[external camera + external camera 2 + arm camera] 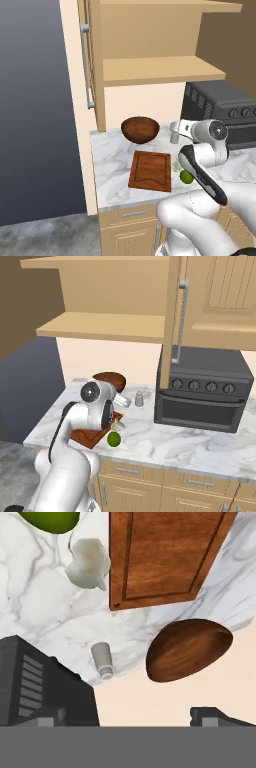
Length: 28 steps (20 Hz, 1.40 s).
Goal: Open the cabinet. Place the bowl and condiment on the counter. Then place the lime and garlic on the cutting board.
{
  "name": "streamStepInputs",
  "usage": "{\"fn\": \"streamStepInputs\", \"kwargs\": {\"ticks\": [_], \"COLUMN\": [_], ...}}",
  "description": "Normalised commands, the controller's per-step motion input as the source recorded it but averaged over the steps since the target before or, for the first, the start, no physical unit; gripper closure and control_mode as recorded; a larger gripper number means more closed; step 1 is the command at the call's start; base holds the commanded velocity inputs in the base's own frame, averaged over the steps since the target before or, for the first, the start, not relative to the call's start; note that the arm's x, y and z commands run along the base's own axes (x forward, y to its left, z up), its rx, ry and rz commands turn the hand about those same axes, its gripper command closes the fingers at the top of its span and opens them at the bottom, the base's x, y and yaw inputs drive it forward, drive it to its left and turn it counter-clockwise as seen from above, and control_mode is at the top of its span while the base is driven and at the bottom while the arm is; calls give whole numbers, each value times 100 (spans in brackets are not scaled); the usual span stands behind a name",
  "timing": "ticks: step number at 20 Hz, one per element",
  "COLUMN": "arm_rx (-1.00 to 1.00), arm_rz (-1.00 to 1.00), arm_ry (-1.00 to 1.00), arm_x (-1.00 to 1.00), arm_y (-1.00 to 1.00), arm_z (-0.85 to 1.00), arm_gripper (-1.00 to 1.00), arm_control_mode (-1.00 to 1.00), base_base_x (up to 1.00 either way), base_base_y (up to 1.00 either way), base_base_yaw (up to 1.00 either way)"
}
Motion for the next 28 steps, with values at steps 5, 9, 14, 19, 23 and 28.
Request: {"fn": "streamStepInputs", "kwargs": {"ticks": [5, 9, 14, 19, 23, 28], "arm_rx": [9, 2, 1, 5, 12, 8], "arm_rz": [0, 0, 0, 0, 2, 5], "arm_ry": [22, 37, 40, 27, 12, 5], "arm_x": [-60, -16, 0, -2, -2, 0], "arm_y": [1, 1, 0, 0, -7, 0], "arm_z": [91, -21, -95, -94, -86, -63], "arm_gripper": [-100, -100, -100, -100, -100, -100], "arm_control_mode": [-100, -100, -100, -100, -100, -100], "base_base_x": [0, 0, 0, 0, 0, 0], "base_base_y": [0, 0, 0, 0, 0, 0], "base_base_yaw": [0, 0, 0, 0, 0, 0]}}
